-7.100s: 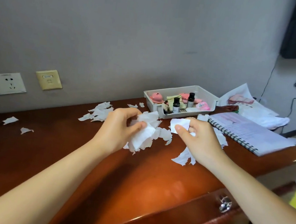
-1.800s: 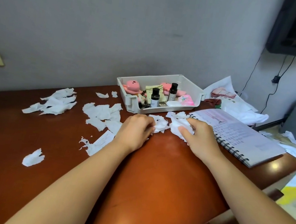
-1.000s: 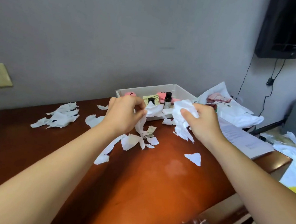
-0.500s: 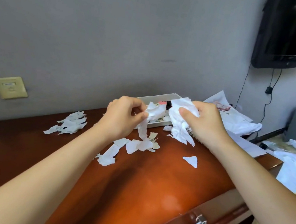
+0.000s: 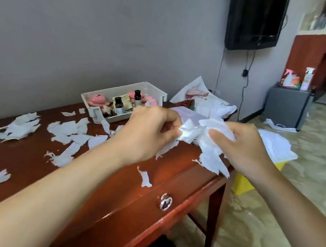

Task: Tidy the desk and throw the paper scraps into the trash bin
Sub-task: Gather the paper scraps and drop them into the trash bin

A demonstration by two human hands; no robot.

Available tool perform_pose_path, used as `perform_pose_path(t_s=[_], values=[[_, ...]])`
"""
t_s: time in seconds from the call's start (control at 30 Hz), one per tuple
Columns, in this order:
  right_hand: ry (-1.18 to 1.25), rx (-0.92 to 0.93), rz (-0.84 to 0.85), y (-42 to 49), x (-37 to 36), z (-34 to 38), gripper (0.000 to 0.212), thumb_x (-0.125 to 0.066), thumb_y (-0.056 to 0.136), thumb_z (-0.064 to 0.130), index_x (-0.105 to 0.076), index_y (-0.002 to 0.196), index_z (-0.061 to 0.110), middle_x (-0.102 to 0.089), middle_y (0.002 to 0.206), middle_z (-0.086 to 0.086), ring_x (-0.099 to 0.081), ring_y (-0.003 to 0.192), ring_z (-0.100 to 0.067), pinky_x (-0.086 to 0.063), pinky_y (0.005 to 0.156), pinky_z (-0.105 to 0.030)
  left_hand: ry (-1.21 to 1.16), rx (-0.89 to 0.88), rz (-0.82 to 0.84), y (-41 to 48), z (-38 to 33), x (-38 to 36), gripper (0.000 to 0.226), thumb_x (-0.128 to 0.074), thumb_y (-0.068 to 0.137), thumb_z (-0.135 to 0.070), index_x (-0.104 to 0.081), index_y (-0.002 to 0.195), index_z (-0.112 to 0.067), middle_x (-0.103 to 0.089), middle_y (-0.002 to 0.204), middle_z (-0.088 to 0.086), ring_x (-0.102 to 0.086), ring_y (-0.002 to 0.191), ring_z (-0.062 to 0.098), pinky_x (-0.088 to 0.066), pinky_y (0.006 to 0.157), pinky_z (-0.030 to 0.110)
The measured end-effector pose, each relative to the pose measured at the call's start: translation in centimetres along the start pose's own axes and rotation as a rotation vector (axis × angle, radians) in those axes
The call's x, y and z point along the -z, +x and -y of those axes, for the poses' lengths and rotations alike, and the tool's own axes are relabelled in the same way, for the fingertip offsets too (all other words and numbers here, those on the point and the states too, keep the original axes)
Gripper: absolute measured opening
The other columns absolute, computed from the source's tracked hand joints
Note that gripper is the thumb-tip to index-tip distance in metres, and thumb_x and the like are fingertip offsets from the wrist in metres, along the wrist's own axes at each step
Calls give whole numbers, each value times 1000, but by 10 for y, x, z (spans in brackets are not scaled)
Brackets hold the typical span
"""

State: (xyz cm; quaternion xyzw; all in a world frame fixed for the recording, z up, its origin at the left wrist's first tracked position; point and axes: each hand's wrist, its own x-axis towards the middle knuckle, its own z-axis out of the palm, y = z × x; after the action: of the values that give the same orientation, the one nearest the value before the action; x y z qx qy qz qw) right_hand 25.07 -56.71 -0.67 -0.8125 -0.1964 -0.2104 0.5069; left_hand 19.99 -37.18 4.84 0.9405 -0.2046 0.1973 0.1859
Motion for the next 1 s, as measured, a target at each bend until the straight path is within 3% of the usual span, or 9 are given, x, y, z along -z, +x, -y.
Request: perform_pose_path(t_s=[0.13,0.2,0.27,0.33,0.43,0.57,0.73,0.8,1.0], values=[[-79,-101,-43,-32,41,-37,43,-60,86,16,-39,51,4,-34,44,10,-30,44,-6,-24,47,-20,-63,-44,91,9,-29,-47,32,-62,89,-23,-47,62,-31,-50,54,-13,-47,56,-1,-30,59,11],[-123,-155,-62,-50,58,-57,45,-60,86,17,-34,52,4,-31,46,8,-28,45,-7,-22,48,-22,-107,-58,134,11,-43,-74,28,-61,89,-25,-49,64,-31,-50,55,-14,-47,58,1,-31,68,18],[-139,-217,-65,-67,73,-76,42,-59,86,18,-42,59,-9,-35,54,-4,-31,51,-10,-25,53,-28,-135,-86,168,14,-55,-100,25,-59,90,-27,-50,67,-30,-54,60,-13,-48,63,4,-31,79,25],[-170,-259,-58,-84,86,-95,42,-60,85,22,-46,60,-9,-36,52,-4,-32,48,-8,-25,51,-26,-142,-104,192,16,-66,-127,19,-58,91,-28,-53,72,-29,-58,69,-12,-48,74,6,-29,87,27],[-195,-311,-57,-109,97,-125,41,-60,84,23,-47,57,-6,-32,48,1,-32,45,-8,-20,45,-21,-148,-118,235,17,-79,-168,18,-58,91,-27,-52,74,-29,-54,69,-14,-45,80,10,-29,87,29],[-283,-437,-26,-141,98,-168,39,-60,86,23,-48,58,0,-33,49,-2,-28,46,-10,-22,49,-30,-197,-111,344,10,-92,-227,19,-57,92,-26,-50,74,-27,-58,75,-10,-51,84,15,-34,89,33],[-331,-631,41,-180,86,-224,37,-59,87,15,-41,56,6,-31,50,5,-35,44,-9,-25,51,-28,-209,-57,488,-9,-90,-308,20,-56,93,-25,-46,76,-29,-48,65,-13,-51,79,16,-37,85,34],[-376,-701,63,-194,77,-242,39,-59,86,15,-39,53,10,-33,49,2,-36,48,-16,-25,50,-31,-191,-15,553,-21,-86,-336,19,-54,94,-26,-48,77,-28,-51,70,-11,-53,83,18,-35,87,33],[-377,-921,129,-238,47,-293,44,-55,89,17,-33,51,24,-37,51,6,-39,50,-11,-25,48,-28,-161,136,703,-60,-62,-413,11,-53,95,-26,-62,92,-21,-67,89,-5,-56,94,19,-35,93,32]])
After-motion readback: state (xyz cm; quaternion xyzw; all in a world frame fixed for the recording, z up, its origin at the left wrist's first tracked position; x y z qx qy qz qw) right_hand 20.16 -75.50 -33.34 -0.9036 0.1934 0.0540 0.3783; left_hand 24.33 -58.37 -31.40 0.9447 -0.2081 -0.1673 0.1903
